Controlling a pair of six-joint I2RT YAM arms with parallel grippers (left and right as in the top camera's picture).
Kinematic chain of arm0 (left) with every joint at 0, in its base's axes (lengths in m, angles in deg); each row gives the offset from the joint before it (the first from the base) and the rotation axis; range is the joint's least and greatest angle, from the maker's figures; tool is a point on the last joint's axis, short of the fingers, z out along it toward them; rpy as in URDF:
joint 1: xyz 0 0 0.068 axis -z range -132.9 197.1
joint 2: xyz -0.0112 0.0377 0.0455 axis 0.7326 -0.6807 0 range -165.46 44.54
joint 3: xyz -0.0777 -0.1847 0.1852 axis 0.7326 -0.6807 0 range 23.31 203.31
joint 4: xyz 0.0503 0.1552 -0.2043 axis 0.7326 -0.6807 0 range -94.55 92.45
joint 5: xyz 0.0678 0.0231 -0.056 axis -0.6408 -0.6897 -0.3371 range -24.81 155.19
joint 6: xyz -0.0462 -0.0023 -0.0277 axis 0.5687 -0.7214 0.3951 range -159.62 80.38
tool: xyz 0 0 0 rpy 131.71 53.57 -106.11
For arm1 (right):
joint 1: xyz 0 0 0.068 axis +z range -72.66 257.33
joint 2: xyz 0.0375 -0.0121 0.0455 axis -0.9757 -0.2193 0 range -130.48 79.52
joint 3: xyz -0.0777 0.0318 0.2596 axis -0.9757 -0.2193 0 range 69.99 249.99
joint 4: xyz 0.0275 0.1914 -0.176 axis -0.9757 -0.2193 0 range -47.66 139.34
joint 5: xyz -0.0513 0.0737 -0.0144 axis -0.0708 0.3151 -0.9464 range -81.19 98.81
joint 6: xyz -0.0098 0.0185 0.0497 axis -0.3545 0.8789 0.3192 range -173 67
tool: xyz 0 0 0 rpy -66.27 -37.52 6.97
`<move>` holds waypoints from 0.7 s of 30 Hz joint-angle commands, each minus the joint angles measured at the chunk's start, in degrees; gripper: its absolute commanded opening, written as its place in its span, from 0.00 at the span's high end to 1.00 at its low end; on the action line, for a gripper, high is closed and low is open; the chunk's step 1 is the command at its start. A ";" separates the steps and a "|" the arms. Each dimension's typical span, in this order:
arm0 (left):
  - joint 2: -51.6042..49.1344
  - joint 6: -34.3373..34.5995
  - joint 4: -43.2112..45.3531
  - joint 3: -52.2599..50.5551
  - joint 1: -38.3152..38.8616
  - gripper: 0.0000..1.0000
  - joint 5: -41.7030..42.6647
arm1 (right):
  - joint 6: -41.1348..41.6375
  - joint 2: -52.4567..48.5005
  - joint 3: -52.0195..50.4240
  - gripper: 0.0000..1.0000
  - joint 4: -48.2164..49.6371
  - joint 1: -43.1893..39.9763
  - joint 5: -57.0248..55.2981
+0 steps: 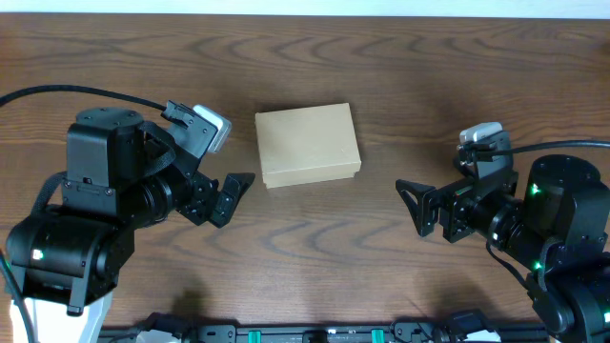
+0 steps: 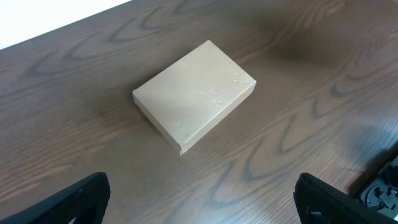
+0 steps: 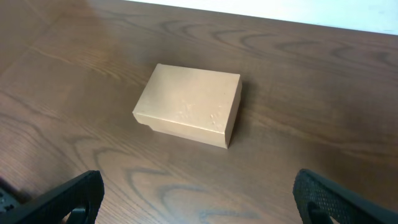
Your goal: Pack container
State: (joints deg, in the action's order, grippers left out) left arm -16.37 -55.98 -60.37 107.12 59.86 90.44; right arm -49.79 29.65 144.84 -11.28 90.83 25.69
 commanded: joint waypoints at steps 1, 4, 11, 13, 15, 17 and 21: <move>0.81 -1.81 -0.50 0.22 -0.28 0.05 -2.95 | -0.28 0.04 -0.39 0.01 -0.15 0.50 -0.39; 3.96 -1.73 -4.83 -0.13 -0.55 0.05 -8.35 | -0.31 0.04 -0.39 0.01 -0.15 0.50 -0.39; 20.72 10.93 4.90 -13.03 -6.27 0.05 -15.19 | -0.31 0.04 -0.39 0.01 -0.15 0.50 -0.39; 27.06 12.20 9.92 -20.02 -9.01 0.05 -15.19 | -0.31 0.04 -0.39 0.01 -0.15 0.50 -0.39; 33.24 13.46 14.91 -27.36 -11.19 0.05 -15.17 | -0.28 0.04 -0.39 0.01 -0.15 0.50 -0.39; 38.56 15.10 18.53 -34.03 -12.61 0.05 -15.21 | -0.31 0.04 -0.39 0.01 -0.15 0.50 -0.39; 47.28 19.34 24.48 -46.82 -14.38 0.05 -15.19 | -0.28 0.04 -0.39 0.01 -0.15 0.50 -0.39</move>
State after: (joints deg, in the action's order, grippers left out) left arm 26.32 -42.03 -38.54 67.60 46.70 76.28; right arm -49.79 29.65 144.60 -11.33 90.85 25.67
